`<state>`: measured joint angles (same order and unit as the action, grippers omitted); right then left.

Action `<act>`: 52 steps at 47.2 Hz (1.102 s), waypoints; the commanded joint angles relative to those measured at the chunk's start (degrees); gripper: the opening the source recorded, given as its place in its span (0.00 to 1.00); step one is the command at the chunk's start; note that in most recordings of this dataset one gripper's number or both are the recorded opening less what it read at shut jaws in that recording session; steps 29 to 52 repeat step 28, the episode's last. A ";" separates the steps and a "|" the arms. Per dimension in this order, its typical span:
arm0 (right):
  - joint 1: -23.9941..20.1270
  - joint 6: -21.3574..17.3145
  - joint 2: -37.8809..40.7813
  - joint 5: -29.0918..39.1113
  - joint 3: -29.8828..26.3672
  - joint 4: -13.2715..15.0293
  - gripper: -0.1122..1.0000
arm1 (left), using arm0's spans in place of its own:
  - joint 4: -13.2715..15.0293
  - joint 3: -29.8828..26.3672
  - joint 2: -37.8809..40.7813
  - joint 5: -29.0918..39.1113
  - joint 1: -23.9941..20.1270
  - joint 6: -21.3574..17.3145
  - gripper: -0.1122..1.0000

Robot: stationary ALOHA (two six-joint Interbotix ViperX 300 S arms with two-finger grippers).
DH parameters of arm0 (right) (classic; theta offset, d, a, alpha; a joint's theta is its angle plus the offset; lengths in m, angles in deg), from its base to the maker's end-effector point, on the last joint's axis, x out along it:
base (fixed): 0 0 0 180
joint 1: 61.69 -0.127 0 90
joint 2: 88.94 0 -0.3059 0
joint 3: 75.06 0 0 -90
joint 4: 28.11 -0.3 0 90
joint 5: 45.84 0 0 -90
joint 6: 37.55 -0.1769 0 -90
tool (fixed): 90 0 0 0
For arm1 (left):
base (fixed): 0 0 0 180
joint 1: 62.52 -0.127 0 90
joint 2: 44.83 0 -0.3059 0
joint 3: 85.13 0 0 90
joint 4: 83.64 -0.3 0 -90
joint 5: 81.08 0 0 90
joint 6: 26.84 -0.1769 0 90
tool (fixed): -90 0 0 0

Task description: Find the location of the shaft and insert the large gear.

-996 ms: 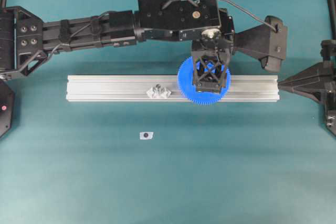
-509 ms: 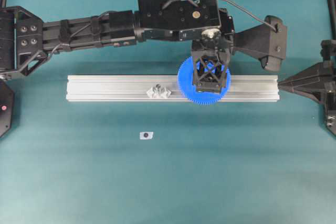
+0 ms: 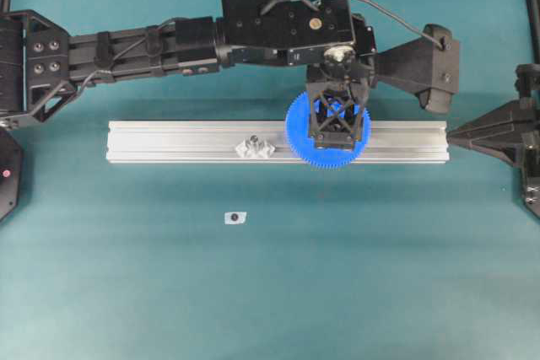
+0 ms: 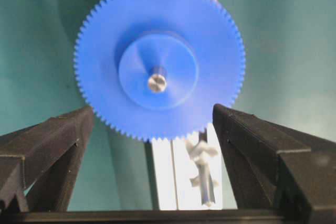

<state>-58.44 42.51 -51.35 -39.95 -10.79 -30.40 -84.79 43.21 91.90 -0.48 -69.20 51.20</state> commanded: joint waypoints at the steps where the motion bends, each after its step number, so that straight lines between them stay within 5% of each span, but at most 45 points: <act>1: 0.00 -0.53 0.35 -0.35 -0.70 0.09 0.08 | -0.09 -1.32 -2.72 0.18 0.26 0.00 0.92; 52: 0.09 -0.62 0.35 -0.26 -0.62 0.09 0.08 | -0.09 -1.05 -3.43 0.18 0.18 0.09 0.92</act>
